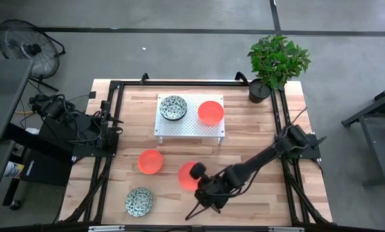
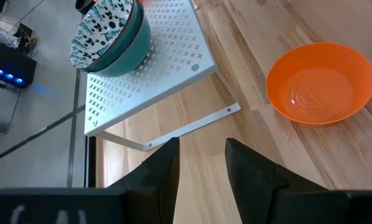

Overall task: Pick & Place Mini bowls
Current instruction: Stack the bottom orange bowl on top of the orange bowl on the shelf

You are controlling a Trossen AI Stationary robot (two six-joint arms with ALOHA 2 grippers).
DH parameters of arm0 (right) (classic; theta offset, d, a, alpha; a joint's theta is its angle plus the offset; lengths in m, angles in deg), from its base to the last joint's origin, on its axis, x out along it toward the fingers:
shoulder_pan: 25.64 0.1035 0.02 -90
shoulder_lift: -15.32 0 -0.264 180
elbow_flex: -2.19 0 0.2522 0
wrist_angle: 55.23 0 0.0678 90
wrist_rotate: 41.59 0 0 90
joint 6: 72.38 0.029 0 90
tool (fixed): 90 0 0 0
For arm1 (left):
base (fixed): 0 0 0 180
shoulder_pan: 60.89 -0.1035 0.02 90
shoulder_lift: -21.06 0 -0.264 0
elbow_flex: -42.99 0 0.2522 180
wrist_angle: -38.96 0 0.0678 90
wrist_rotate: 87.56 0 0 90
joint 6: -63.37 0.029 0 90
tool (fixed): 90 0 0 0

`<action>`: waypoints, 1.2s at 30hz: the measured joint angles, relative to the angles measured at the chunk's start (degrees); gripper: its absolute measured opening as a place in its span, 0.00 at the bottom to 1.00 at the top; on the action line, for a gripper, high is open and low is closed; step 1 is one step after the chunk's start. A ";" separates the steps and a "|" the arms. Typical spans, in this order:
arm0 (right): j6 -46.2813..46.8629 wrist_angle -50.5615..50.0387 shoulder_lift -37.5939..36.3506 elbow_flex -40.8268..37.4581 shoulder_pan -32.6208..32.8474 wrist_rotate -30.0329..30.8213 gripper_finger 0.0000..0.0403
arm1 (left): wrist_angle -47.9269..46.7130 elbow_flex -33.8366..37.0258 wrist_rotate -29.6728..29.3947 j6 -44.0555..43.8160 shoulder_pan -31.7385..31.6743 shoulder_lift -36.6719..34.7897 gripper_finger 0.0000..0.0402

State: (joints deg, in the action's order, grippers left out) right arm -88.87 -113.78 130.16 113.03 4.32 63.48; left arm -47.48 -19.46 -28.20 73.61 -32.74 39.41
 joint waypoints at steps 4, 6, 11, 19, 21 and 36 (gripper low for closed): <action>6.43 -7.16 -4.75 0.00 -2.06 2.16 0.00 | 0.00 0.02 -0.02 0.01 -0.01 0.00 0.31; 9.10 -10.26 -7.25 0.00 -3.42 2.53 0.00 | 0.00 0.02 -0.02 0.00 0.00 0.00 0.31; 11.80 -14.09 -13.65 0.00 -7.13 3.48 0.00 | 0.00 0.02 -0.02 0.00 -0.02 0.00 0.31; 9.35 -14.77 -21.88 0.04 -15.05 3.86 0.00 | 0.00 0.01 -0.01 0.00 -0.02 0.00 0.31; 7.52 -15.23 -22.79 0.04 -17.43 2.79 0.00 | 0.00 0.02 -0.02 0.00 -0.01 0.00 0.31; -1.96 -20.35 -22.36 0.07 -32.23 -5.23 0.00 | 0.00 0.02 -0.02 0.00 0.00 0.00 0.31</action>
State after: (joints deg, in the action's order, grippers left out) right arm -90.83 -134.13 107.81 113.09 -27.90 58.25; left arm -47.48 -19.44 -28.21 73.61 -32.73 39.41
